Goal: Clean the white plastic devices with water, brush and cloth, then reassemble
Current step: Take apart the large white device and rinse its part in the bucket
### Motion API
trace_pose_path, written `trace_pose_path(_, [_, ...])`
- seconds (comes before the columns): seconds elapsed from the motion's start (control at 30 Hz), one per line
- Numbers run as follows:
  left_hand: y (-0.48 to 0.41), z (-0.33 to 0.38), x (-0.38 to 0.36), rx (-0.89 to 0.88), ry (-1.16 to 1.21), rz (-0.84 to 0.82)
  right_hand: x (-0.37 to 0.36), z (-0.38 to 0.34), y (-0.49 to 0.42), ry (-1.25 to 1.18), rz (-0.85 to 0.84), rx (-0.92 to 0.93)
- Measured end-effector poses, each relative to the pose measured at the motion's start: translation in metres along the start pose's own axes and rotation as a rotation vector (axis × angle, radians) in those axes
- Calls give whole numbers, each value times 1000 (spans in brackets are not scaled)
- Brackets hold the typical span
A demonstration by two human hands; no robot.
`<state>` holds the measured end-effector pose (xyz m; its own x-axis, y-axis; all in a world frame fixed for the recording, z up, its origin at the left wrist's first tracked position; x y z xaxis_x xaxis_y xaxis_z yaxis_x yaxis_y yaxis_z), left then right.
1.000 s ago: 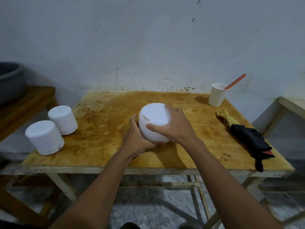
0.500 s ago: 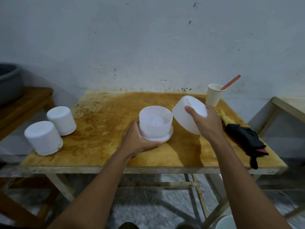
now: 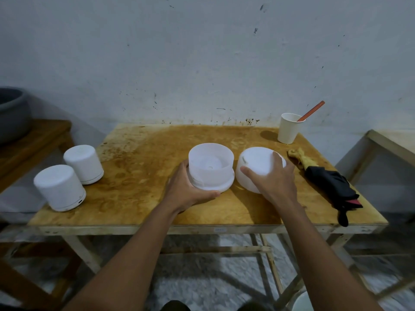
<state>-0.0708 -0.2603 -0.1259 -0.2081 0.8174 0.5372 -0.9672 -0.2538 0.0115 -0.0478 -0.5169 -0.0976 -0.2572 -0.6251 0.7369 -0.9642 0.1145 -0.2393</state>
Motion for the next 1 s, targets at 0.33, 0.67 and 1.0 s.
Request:
trace_pose_path(0.33, [1,3,-1,-10,12,15,13,-68,44,-146,304,340])
trace_pose_path(0.67, [2,4,0,-22,-3,27,-48,-69,35,-543,-218,-160])
trace_pose_path(1.0, [-2,1,-1,-31,62,14,-48,-74,37,-806,-248,-266])
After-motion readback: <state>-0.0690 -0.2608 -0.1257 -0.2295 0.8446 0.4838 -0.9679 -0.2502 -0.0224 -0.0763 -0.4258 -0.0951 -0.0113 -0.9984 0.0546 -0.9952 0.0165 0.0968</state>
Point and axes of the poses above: each hand's wrist, its own y-axis away from the middle knuckle, its own x-axis out of the back of the hand, z = x × y, the point moved 5 cm from there along -y, towards the middle knuckle, and after that the axes turned 11 degrees about x, right-handed, at the moved point
